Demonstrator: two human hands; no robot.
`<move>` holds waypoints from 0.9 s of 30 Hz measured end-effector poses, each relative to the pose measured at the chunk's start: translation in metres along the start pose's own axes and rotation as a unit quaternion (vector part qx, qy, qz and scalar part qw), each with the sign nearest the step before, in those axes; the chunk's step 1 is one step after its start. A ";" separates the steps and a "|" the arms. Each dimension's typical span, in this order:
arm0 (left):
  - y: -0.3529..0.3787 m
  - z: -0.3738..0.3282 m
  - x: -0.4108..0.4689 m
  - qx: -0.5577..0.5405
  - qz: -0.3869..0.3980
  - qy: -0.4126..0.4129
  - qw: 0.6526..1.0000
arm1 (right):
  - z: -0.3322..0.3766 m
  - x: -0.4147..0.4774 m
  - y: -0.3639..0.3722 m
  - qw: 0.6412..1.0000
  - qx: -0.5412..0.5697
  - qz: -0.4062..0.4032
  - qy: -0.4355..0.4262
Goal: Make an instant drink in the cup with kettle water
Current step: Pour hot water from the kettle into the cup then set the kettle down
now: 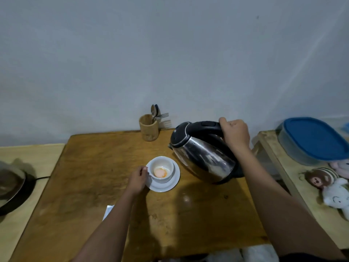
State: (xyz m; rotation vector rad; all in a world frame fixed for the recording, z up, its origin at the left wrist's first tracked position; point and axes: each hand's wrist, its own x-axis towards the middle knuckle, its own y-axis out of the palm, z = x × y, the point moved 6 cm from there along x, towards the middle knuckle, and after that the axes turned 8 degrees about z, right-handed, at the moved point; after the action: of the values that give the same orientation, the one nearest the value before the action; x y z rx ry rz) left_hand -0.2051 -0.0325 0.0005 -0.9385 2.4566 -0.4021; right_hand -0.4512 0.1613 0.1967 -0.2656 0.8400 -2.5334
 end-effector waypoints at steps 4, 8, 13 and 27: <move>0.000 -0.002 0.000 0.020 -0.003 -0.007 1.000 | 0.021 -0.005 0.022 0.993 -0.078 0.074 -0.052; 0.001 -0.001 0.001 0.027 0.006 -0.013 1.000 | 0.040 -0.008 0.037 0.979 -0.146 0.114 -0.084; 0.000 -0.001 0.003 0.036 0.009 -0.008 0.999 | 0.061 -0.011 0.049 0.965 -0.191 0.135 -0.122; -0.001 -0.002 0.004 0.051 0.013 -0.008 0.999 | 0.085 -0.007 0.077 0.940 -0.251 0.158 -0.168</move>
State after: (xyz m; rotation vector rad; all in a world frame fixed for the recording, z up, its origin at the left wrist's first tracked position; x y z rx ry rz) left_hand -0.2085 -0.0355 0.0010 -0.8641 2.4056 -0.5051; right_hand -0.3910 0.0661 0.2178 -0.6475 1.2593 -1.8736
